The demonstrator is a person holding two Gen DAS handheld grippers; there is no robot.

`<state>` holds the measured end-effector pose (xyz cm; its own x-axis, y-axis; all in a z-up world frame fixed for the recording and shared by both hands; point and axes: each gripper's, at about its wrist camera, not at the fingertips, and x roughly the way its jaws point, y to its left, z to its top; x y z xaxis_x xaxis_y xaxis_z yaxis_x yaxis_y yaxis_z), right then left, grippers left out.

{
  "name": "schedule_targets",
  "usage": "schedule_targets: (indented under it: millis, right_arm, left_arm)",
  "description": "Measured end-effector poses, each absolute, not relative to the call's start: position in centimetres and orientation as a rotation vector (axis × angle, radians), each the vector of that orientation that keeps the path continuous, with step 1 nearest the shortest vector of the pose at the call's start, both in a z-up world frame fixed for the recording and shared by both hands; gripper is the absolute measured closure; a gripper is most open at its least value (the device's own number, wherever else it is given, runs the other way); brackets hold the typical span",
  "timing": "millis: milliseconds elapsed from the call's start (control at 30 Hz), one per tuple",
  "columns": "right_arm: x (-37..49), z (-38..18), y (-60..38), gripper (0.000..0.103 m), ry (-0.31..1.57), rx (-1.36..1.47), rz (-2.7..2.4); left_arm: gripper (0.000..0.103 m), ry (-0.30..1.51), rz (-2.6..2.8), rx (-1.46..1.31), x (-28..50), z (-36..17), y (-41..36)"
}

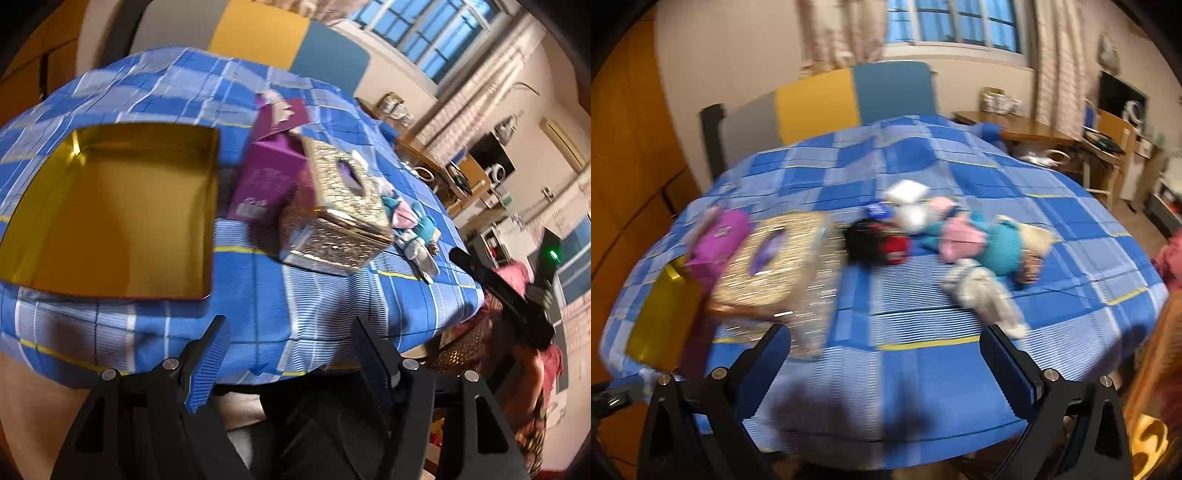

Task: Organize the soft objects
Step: 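Reach the left tool to the white knit glove while the right tool reaches the brown scrunchie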

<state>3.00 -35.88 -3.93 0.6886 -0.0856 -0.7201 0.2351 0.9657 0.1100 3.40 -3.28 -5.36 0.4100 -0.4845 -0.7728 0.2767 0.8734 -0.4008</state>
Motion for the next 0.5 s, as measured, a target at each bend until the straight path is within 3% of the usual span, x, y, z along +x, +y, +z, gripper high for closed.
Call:
schedule_targets:
  millis: [200,500]
  right_arm:
    - [4.8,-3.9,-44.4,0.001,0.792,0.243,-0.322]
    - [9.3,-5.4,-52.4,0.017,0.842,0.333,-0.371]
  left_arm:
    - [0.036,1.018,-0.574,-0.157,3.6,-4.9,-6.1]
    - [0.034,1.027,-0.703,-0.073,3.8,-4.7,-10.9]
